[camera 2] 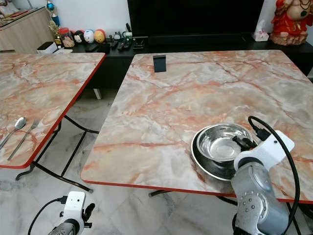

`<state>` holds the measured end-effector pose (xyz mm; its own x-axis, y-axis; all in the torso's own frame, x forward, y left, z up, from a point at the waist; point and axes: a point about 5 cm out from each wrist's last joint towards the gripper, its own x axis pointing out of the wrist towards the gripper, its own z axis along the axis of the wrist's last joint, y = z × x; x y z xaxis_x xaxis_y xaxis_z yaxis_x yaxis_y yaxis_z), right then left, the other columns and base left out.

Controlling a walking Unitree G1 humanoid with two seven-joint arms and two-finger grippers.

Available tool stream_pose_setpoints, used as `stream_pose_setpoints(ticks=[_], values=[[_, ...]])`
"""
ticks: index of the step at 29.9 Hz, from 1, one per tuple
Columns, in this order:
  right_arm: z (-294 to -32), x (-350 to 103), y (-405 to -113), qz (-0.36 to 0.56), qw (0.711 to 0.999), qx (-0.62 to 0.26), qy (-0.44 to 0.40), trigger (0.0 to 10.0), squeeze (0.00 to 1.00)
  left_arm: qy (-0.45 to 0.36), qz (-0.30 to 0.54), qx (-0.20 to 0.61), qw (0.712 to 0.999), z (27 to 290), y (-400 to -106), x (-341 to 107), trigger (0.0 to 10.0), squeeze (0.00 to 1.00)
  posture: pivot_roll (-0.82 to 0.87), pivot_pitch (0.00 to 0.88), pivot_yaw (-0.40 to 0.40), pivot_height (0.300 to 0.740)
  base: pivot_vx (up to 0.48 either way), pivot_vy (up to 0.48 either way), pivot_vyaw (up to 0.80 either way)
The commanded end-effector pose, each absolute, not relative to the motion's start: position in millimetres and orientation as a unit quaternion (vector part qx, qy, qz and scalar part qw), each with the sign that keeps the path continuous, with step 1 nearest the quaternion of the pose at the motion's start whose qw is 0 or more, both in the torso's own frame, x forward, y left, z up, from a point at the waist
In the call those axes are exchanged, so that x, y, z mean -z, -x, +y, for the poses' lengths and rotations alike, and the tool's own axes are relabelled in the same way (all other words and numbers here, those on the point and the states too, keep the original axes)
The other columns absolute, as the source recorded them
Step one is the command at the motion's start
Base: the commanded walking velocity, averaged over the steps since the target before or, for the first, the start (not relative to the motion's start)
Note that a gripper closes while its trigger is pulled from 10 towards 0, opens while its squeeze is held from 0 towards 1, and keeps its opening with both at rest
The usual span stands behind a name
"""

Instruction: Setting the table

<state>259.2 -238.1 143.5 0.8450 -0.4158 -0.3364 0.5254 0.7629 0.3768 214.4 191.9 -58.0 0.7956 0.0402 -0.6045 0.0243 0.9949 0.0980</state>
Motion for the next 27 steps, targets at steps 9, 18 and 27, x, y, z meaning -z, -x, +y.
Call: stream_pose_setpoints(ticks=[9, 18, 27], values=[[-236.0, -136.6, -258.7, 0.120, 0.932, 0.246, -0.238, 10.0, 1.00, -0.062, 0.328, 0.003, 0.943, 194.7, -212.4, 59.4, 10.0, 0.00, -0.18, 0.000, 0.084, 0.740, 0.000, 0.000, 0.00], [-240.4, -141.3, -258.2, 0.111, 0.933, 0.260, -0.223, 10.0, 0.00, -0.062, 0.329, 0.002, 0.942, 195.3, -213.0, 59.1, 10.0, 0.00, -0.18, 0.000, 0.087, 0.740, 0.000, 0.000, 0.00], [-245.3, -146.0, -255.2, 0.106, 0.934, 0.277, -0.199, 10.0, 0.00, -0.062, 0.328, -0.003, 0.942, 198.6, -214.2, 58.1, 10.0, 0.00, -0.18, 0.000, 0.088, 0.740, 0.000, 0.000, 0.00]])
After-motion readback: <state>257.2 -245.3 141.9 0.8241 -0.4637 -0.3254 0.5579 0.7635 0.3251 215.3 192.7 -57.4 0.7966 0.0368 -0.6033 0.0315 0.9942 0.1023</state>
